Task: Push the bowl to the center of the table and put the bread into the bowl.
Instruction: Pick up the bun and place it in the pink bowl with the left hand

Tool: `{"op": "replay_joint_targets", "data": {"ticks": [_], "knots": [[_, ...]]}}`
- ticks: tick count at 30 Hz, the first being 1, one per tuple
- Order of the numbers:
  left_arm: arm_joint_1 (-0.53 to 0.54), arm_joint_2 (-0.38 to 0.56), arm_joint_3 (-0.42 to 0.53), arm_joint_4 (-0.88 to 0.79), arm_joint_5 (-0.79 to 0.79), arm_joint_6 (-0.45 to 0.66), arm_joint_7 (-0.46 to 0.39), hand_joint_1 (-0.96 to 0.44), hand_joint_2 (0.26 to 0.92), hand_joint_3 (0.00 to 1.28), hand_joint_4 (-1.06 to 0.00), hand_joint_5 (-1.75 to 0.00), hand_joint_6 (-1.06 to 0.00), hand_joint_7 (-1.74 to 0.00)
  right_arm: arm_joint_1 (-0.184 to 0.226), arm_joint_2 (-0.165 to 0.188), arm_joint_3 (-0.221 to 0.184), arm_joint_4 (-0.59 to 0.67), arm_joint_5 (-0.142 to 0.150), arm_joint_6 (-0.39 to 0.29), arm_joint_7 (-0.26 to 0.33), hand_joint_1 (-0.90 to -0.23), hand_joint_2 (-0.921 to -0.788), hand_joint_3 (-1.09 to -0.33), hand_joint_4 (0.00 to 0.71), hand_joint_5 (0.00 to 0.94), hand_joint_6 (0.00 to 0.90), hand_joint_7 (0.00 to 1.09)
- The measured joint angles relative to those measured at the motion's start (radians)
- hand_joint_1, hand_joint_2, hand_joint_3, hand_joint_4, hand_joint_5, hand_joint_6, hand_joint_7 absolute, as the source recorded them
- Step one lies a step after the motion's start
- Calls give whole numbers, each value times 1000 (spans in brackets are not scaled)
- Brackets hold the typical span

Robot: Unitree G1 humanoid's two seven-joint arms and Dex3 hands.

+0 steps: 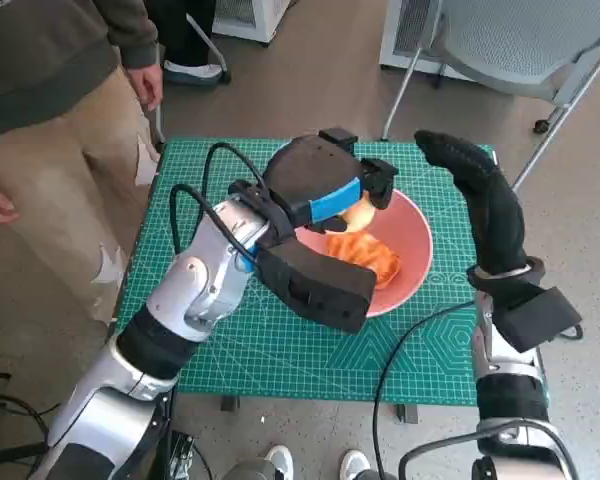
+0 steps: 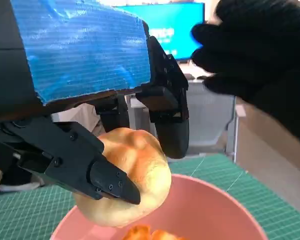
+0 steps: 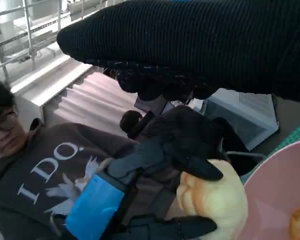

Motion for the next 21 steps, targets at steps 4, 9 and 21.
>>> {"op": "replay_joint_targets", "data": {"ticks": [4, 9, 21], "knots": [[-7, -9, 0, 37, 0, -6, 1, 6, 909, 157, -627, -1384, -569, -1075, 2, -2, 1, -7, -16, 1, -16, -698, -921, -856, 148, 4, -1, 389], [-18, -25, 2, 81, -11, -12, 2, 3, 886, 148, -653, -1285, -636, -1089, 3, -2, 2, -10, -19, 4, -29, -697, -921, -856, 149, 4, -1, 389], [-24, -49, 14, 127, -59, 22, -82, -455, 795, 11, -166, -33, -317, -52, 3, -2, 5, -12, -19, 8, -43, -690, -921, -857, 149, 3, -1, 389]]}}
